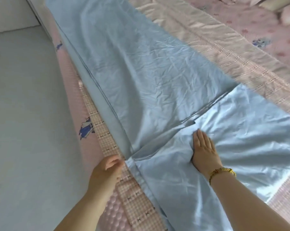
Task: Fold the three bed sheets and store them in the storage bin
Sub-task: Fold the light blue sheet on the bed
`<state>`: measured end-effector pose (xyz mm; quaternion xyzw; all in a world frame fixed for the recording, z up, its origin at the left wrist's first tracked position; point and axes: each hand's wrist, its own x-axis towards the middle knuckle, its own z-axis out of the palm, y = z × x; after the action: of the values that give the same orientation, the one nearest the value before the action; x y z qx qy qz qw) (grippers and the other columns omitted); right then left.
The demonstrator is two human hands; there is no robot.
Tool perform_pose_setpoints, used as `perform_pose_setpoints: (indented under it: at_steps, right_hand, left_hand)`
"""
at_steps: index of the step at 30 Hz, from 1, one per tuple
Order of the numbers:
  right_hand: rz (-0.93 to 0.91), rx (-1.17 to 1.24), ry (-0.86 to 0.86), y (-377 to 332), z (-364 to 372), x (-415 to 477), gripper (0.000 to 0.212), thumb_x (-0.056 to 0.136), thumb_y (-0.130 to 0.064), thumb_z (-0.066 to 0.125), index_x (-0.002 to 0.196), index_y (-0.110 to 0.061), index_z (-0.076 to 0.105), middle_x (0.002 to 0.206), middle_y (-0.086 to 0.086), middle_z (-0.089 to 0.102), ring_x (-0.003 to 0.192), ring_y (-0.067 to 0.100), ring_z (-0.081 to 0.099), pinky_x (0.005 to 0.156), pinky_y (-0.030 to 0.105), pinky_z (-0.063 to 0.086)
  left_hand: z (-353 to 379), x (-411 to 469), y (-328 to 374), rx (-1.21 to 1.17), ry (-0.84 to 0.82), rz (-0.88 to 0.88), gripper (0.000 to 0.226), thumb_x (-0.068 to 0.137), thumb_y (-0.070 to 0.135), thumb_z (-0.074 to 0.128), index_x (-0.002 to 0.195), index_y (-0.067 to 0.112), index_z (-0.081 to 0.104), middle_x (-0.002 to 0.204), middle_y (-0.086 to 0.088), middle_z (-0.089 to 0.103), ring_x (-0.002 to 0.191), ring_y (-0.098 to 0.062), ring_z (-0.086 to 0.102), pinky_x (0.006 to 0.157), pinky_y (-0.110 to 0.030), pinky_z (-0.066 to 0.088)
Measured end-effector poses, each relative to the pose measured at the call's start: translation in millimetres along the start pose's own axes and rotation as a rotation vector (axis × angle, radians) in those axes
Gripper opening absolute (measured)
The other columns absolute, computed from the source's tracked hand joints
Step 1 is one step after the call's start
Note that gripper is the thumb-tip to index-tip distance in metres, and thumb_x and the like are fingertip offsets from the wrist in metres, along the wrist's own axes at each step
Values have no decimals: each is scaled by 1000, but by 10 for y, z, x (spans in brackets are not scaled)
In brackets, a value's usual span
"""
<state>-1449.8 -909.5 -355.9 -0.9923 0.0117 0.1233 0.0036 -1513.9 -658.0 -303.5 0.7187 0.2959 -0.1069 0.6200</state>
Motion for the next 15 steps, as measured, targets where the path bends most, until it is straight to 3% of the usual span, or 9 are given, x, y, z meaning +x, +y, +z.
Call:
perform_pose_setpoints:
  at_steps: [3,9,10,12,13,15]
  right_hand:
    - [9,-26,-25,26,71,2,61,99,-16,23,144,-6,-16,154,7,-19,143,19,-14,112,28,-13]
    - [80,-16,-59,-37,88,87,55,97,-18,10,142,-6,-19,153,8,-19,142,21,-16,106,26,-22]
    - [62,12,14,-9,143,127,59,97,-16,18,143,-4,-16,154,11,-11,143,22,-10,104,24,-27]
    - [46,-39,126,23,277,182,63,83,-13,33,142,1,15,145,20,33,137,30,25,110,22,-23]
    - [41,-74,35,-16,271,153,61,75,-13,39,134,2,30,132,20,51,127,31,38,113,24,-16]
    - [87,-111,-144,-115,107,140,67,70,-9,56,132,4,36,130,21,52,127,31,39,112,24,-13]
  left_hand:
    - [-78,235,179,-39,119,112,19,91,9,50,87,25,59,86,0,61,77,-14,57,77,-28,48]
    - [19,774,580,-190,-103,-43,18,94,4,44,88,15,58,86,-4,60,80,-12,58,61,-16,54]
    - [38,890,657,-224,-147,-114,15,94,6,44,93,11,58,89,-6,61,82,-14,58,66,-20,55]
    - [101,1106,810,-241,-210,-219,13,95,10,44,95,8,58,95,-9,62,87,-18,58,82,-31,48]
    - [122,1121,815,-241,-191,-245,14,95,11,45,96,6,57,98,-10,62,89,-20,58,86,-33,44]
    - [167,1303,934,-193,-167,-324,14,94,13,47,102,4,54,95,-11,60,91,-23,56,89,-35,42]
